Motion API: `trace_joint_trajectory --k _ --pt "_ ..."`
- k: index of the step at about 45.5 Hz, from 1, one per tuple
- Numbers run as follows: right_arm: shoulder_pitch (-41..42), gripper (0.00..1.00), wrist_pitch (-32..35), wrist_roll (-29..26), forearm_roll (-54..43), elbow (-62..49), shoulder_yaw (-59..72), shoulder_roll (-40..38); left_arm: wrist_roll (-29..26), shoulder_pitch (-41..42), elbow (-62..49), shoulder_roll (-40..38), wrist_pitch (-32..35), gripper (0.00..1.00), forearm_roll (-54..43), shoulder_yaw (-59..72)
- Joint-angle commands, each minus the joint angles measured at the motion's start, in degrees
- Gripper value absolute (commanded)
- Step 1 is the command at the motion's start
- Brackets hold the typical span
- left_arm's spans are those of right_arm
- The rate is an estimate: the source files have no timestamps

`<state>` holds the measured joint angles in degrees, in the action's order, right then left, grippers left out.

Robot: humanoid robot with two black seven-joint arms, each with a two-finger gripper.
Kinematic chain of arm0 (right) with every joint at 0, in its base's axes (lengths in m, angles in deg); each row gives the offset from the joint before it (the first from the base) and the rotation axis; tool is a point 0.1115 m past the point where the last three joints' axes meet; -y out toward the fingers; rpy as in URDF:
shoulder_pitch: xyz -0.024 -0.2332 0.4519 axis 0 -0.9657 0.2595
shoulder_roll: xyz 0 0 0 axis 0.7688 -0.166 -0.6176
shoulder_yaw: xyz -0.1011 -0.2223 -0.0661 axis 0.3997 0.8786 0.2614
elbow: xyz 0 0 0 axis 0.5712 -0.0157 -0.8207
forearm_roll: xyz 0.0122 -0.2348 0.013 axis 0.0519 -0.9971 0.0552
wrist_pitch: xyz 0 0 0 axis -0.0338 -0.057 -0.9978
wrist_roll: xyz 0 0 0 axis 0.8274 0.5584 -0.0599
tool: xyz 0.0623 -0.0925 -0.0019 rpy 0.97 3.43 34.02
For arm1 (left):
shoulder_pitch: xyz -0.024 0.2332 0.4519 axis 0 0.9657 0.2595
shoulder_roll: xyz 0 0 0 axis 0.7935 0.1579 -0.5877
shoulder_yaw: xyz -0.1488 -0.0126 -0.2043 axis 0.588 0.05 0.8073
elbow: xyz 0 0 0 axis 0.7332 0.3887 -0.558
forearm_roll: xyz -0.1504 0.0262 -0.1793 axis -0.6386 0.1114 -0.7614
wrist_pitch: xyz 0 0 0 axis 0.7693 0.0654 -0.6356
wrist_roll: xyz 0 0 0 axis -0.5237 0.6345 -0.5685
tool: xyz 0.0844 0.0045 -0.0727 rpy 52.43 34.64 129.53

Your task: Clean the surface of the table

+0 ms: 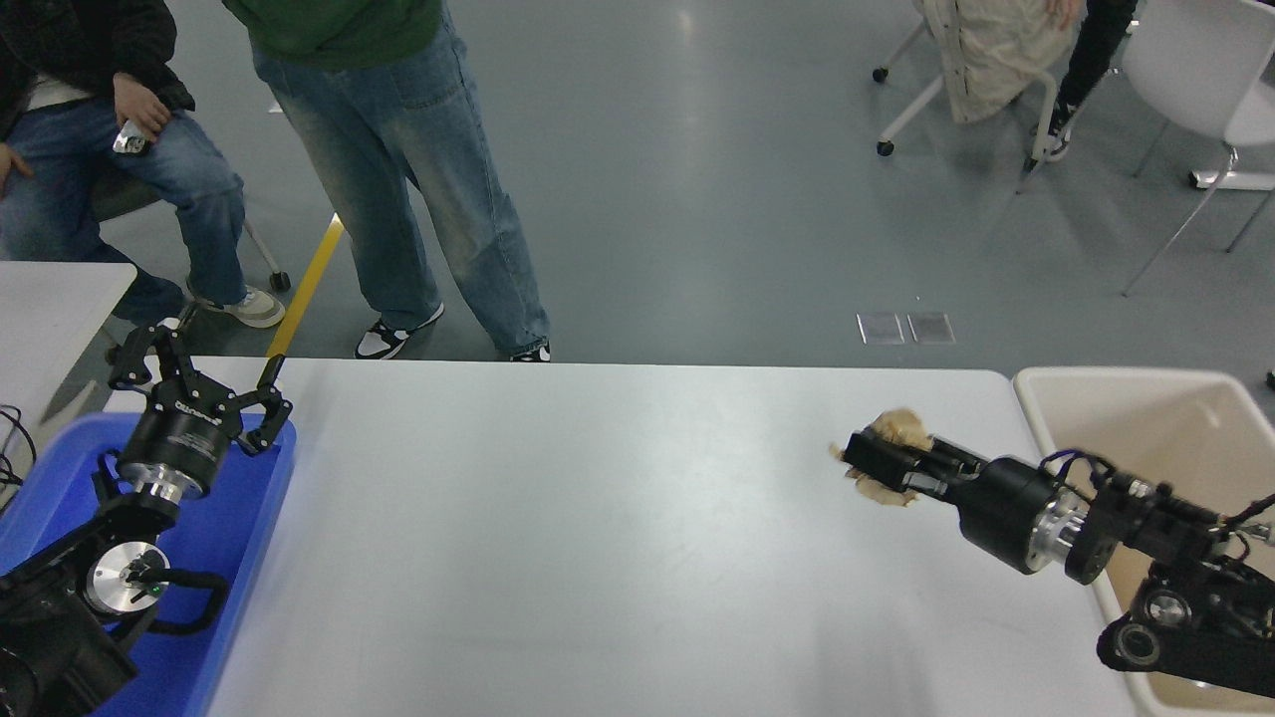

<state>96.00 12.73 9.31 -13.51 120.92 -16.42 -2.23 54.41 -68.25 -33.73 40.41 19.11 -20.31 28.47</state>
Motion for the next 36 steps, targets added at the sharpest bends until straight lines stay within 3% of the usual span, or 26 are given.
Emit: trace_joint_trajectory --k 1,9,16,21,25,32,36 --pt "-0.34 0.0 19.81 1.55 20.1 -21.95 -13.46 -2.09 0.0 0.01 0.03 0.01 -0.07 1.0 0.0 0.0" --pt "-3.23 0.0 23.77 0.93 20.46 -47.61 -11.7 7.3 0.0 0.01 0.03 0.01 0.02 1.0 0.0 0.0" --pt "-7.72 0.0 28.25 1.2 20.46 -76.87 -11.0 21.19 0.0 0.01 0.03 0.01 -0.07 1.0 0.0 0.0" --pt "-10.18 0.0 28.52 0.76 20.46 -91.74 -11.0 29.98 0.0 0.01 0.03 0.01 0.02 1.0 0.0 0.0" --pt "-12.99 0.0 27.12 -1.96 20.46 -95.98 -11.09 33.51 0.0 0.01 0.03 -0.07 0.02 1.0 0.0 0.0" --pt "-17.47 0.0 18.86 -6.62 21.34 -96.51 -10.82 34.3 0.0 0.01 0.03 -0.07 0.02 1.0 0.0 0.0" --pt "-18.97 0.0 17.36 -7.33 21.6 -96.34 -10.82 34.21 0.0 0.01 0.03 -0.07 0.02 1.0 0.0 0.0"
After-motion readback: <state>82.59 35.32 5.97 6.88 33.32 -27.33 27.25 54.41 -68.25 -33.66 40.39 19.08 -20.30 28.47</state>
